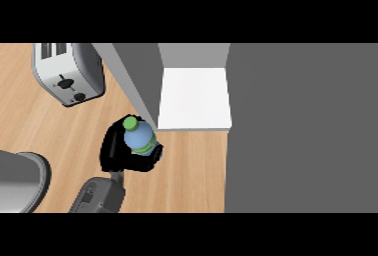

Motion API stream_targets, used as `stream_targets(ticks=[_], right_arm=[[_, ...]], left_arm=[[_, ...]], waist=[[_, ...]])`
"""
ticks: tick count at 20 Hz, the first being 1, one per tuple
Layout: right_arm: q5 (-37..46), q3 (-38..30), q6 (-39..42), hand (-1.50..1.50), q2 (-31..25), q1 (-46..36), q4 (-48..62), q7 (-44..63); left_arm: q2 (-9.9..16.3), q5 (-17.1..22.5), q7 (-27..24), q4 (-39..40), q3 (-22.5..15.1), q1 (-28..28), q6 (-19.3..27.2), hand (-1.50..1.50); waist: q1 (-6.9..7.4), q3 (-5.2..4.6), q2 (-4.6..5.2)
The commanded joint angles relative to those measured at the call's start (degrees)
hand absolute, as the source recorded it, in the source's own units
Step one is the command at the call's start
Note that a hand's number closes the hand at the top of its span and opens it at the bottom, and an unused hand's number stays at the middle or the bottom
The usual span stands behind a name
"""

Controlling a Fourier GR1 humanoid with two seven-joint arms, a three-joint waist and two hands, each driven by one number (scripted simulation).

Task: Pick up the bottled water, place it into the cabinet and close the cabinet

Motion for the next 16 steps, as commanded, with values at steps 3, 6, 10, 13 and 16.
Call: stream_targets(ticks=[3, 6, 10, 13, 16], right_arm=[[-1.8, 0.6, -1.9, -1.5, 1.1, 1.6, -9.6, 3.4], [-7.0, -4.1, -0.3, -1.5, -1.0, 1.7, -7.7, 3.2], [-7.0, -4.1, -1.2, -1.5, -1.2, 0.7, -8.2, 3.4], [-8.9, -4.1, -3.6, -1.5, -2.4, 0.1, -9.4, 5.0], [-6.1, -1.8, -0.7, -1.5, 0.2, 0.6, -7.8, 3.6]], left_arm=[[-0.7, 2.9, 7.7, -5.2, -8.2, -7.6, 13.9, 1.5], [-0.7, 2.4, 4.5, 0.2, -8.4, -10.9, 16.3, 1.5], [-0.7, -0.7, 5.4, 2.0, -11.9, -13.4, 24.0, 1.5], [-0.7, 0.9, 5.5, 8.5, -13.2, -18.6, 27.6, 1.5], [-0.7, 2.8, 8.3, 11.7, -14.9, -23.7, 32.6, 1.5]], waist=[[-0.59, -0.01, 0.06], [-0.87, -0.02, 0.2], [-0.73, -0.01, 0.17], [-1.11, -0.07, 0.45], [-1.56, -0.03, 0.37]])
